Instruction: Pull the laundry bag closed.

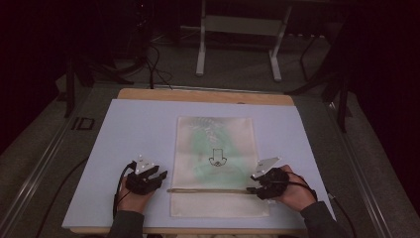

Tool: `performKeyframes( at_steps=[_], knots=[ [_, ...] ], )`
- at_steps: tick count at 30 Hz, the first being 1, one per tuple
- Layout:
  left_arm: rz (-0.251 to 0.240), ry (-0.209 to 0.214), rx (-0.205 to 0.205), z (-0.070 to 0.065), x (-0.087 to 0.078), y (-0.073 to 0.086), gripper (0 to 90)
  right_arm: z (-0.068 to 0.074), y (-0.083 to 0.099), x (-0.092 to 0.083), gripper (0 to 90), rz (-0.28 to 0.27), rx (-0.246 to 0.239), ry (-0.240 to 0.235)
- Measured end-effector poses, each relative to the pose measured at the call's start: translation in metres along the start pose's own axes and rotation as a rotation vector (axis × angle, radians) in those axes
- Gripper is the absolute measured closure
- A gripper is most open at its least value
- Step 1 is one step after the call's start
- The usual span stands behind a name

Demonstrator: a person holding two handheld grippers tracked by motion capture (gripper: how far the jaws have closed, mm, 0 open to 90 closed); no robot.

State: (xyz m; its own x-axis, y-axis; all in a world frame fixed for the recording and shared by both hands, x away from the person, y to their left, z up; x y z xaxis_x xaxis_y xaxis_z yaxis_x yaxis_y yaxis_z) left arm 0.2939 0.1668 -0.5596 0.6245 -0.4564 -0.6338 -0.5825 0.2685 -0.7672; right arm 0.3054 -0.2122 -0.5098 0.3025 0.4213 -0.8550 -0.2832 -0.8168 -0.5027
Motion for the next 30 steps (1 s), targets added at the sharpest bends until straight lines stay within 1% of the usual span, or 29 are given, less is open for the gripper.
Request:
performKeyframes(
  at_steps=[5, 14, 19, 22, 27, 30],
  knots=[
    [-0.006, -0.003, 0.007, -0.001, 0.0, 0.0, 57.2, 0.002, -0.007, 0.002, 53.5, 0.002, -0.023, -0.008],
    [-0.015, -0.001, 0.007, -0.001, -0.001, 0.0, 57.2, 0.008, -0.019, 0.009, 53.8, 0.003, -0.05, -0.037],
    [-0.012, 0.0, 0.011, -0.001, 0.0, 0.0, 57.2, 0.012, -0.027, 0.012, 54.1, 0.001, -0.071, -0.048],
    [-0.012, 0.001, 0.011, -0.001, 0.0, 0.0, 57.2, 0.014, -0.031, 0.013, 54.2, -0.004, -0.073, -0.059],
    [-0.01, 0.005, 0.011, -0.001, 0.0, 0.0, 57.2, 0.016, -0.038, 0.015, 54.4, -0.005, -0.091, -0.07],
    [-0.011, 0.005, 0.01, -0.001, 0.0, 0.0, 57.1, 0.018, -0.041, 0.016, 54.4, -0.007, -0.099, -0.085]
  ],
)
Point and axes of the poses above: each handheld gripper's, and its own axes: x roughly forward along the jaws, y roughly out of its underside, z roughly to its left, the point moved 3 cm from there along x, roughly forward along the jaws, and after that the axes turned 3 degrees about y, right-handed, at the moved point
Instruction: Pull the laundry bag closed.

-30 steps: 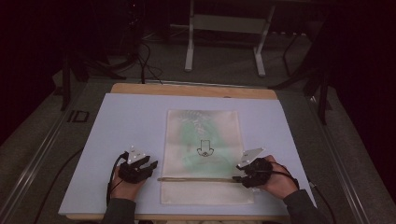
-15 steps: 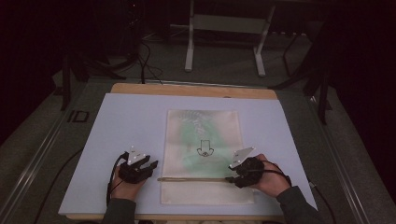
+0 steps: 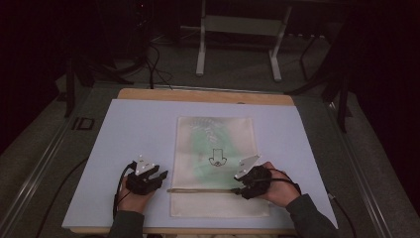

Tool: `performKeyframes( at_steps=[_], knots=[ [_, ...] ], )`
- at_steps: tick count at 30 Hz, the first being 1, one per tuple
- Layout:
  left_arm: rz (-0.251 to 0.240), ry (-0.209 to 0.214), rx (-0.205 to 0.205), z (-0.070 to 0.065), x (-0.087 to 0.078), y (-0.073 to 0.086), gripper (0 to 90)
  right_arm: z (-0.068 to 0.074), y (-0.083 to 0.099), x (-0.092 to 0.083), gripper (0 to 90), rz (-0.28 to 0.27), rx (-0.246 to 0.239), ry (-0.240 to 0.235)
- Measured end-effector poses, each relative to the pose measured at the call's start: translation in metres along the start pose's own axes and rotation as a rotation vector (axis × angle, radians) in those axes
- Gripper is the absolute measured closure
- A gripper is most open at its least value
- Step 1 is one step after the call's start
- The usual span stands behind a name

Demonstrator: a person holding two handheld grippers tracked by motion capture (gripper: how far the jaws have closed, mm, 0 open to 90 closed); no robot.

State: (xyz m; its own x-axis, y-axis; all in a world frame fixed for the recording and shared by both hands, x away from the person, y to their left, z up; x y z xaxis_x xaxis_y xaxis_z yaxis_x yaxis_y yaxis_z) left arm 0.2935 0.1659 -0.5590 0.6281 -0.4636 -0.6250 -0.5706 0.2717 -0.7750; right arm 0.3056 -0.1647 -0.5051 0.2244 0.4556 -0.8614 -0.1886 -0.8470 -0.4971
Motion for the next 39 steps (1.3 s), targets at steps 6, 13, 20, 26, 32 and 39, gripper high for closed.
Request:
performKeyframes(
  at_steps=[6, 13, 20, 26, 32, 39],
  knots=[
    [0.001, 0.0, 0.002, 0.0, 0.0, 0.0, 57.1, 0.002, -0.005, 0.003, 54.6, -0.003, -0.012, -0.007],
    [0.003, 0.001, 0.003, 0.0, 0.0, 0.0, 57.1, 0.006, -0.013, 0.006, 54.6, -0.009, -0.025, -0.015],
    [0.005, 0.001, 0.007, -0.001, 0.001, 0.0, 57.0, 0.01, -0.02, 0.012, 55.0, -0.016, -0.042, -0.028],
    [0.005, 0.002, 0.005, 0.0, 0.001, 0.0, 56.9, 0.013, -0.028, 0.015, 55.6, -0.022, -0.054, -0.037],
    [0.005, 0.003, 0.003, 0.0, 0.001, 0.0, 56.8, 0.017, -0.033, 0.021, 56.4, -0.024, -0.065, -0.046],
    [0.008, 0.004, 0.0, 0.0, 0.001, 0.0, 56.5, 0.021, -0.042, 0.026, 58.5, -0.027, -0.077, -0.05]
  ],
)
Point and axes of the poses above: each handheld gripper's, and its own axes: x roughly forward along the jaws, y roughly out of its underside, z roughly to its left, the point moved 3 cm from there along x, roughly forward along the jaws, and after that the axes turned 3 degrees about y, right-handed, at the moved point
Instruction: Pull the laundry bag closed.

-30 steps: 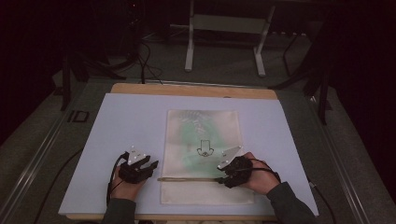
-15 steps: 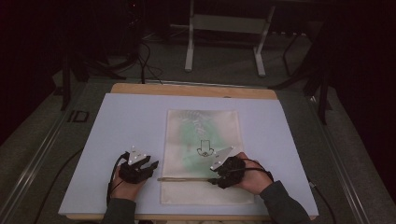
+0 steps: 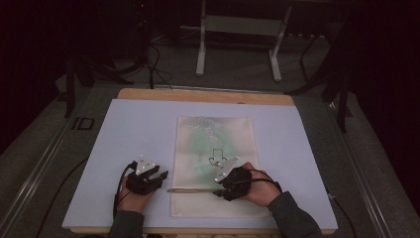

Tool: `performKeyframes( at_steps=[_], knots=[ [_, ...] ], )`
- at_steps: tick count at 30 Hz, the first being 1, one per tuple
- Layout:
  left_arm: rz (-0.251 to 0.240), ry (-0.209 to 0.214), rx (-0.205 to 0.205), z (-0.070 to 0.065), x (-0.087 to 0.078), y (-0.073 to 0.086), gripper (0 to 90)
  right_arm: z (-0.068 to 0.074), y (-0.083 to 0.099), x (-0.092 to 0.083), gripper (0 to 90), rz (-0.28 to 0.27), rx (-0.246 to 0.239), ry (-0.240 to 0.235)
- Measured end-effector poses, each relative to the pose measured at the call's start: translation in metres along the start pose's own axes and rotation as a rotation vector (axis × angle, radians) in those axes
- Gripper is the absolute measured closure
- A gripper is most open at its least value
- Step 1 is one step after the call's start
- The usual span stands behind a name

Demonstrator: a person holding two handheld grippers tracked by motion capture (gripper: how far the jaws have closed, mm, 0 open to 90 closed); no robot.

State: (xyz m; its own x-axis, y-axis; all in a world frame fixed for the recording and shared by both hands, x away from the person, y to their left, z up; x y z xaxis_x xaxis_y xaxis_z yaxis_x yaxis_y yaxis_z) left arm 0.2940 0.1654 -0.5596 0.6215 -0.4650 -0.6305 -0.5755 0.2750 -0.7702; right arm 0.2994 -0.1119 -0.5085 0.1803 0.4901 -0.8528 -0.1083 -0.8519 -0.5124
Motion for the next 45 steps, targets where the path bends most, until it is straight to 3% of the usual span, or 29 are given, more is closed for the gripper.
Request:
performKeyframes(
  at_steps=[41, 45],
  knots=[
    [0.001, 0.007, -0.006, 0.001, 0.0, 0.0, 55.8, 0.016, -0.048, 0.03, 67.0, -0.021, -0.089, -0.018],
    [-0.001, 0.006, -0.008, 0.001, 0.0, 0.0, 55.8, 0.019, -0.054, 0.038, 67.6, -0.022, -0.093, -0.038]
  ],
)
Point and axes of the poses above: each handheld gripper's, and its own axes: x roughly forward along the jaws, y roughly out of its underside, z roughly to its left, the point moved 3 cm from there along x, roughly forward along the jaws, and after that the axes turned 3 degrees about y, right-handed, at the moved point
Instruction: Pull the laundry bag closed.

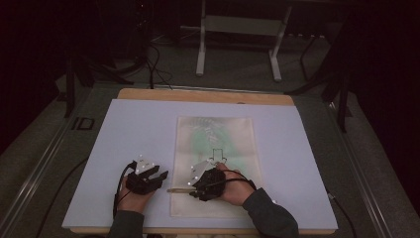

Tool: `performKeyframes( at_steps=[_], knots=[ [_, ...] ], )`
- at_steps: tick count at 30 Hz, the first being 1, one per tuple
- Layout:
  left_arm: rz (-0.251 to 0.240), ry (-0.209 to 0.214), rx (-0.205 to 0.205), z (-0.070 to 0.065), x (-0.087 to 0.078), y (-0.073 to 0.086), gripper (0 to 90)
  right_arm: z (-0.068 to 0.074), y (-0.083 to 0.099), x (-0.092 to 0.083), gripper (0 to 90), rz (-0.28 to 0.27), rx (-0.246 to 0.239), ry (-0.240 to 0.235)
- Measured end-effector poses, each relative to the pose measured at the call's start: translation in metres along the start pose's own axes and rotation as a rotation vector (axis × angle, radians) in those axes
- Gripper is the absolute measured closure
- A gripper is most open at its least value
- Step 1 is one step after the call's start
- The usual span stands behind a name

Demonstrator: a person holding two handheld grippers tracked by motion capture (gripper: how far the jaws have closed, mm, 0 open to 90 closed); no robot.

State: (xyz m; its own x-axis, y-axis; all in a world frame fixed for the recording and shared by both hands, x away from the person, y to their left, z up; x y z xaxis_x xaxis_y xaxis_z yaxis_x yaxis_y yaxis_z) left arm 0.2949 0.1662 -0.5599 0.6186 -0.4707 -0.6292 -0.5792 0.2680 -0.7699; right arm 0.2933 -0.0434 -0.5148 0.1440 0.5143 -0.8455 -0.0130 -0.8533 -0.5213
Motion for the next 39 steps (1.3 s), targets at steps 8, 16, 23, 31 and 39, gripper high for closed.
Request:
performKeyframes(
  at_steps=[8, 16, 23, 31, 39],
  knots=[
    [-0.002, 0.002, -0.004, 0.0, 0.0, 0.0, 55.8, 0.003, -0.01, 0.01, 69.2, -0.014, -0.001, -0.012],
    [-0.004, 0.004, -0.006, 0.001, 0.0, 0.0, 55.7, 0.005, -0.021, 0.017, 71.5, -0.041, 0.006, -0.014],
    [-0.003, 0.006, -0.01, 0.001, 0.0, 0.0, 55.7, 0.006, -0.029, 0.024, 76.0, -0.045, -0.001, -0.016],
    [-0.003, 0.006, -0.008, 0.001, -0.001, 0.0, 55.7, 0.004, -0.036, 0.033, 76.9, -0.053, 0.012, -0.012],
    [-0.003, 0.008, -0.012, 0.001, -0.001, 0.0, 55.6, 0.003, -0.044, 0.043, 76.8, -0.052, 0.01, -0.021]
  ],
)
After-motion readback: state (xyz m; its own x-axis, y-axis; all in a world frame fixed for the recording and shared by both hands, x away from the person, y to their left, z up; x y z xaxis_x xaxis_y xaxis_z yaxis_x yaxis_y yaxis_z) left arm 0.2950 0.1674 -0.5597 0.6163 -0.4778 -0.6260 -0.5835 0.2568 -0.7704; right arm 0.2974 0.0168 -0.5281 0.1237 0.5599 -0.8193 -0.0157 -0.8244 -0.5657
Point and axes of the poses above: each handheld gripper's, and its own axes: x roughly forward along the jaws, y roughly out of its underside, z roughly to its left, the point moved 3 cm from there along x, roughly forward along the jaws, and after that the axes turned 3 degrees about y, right-handed, at the moved point
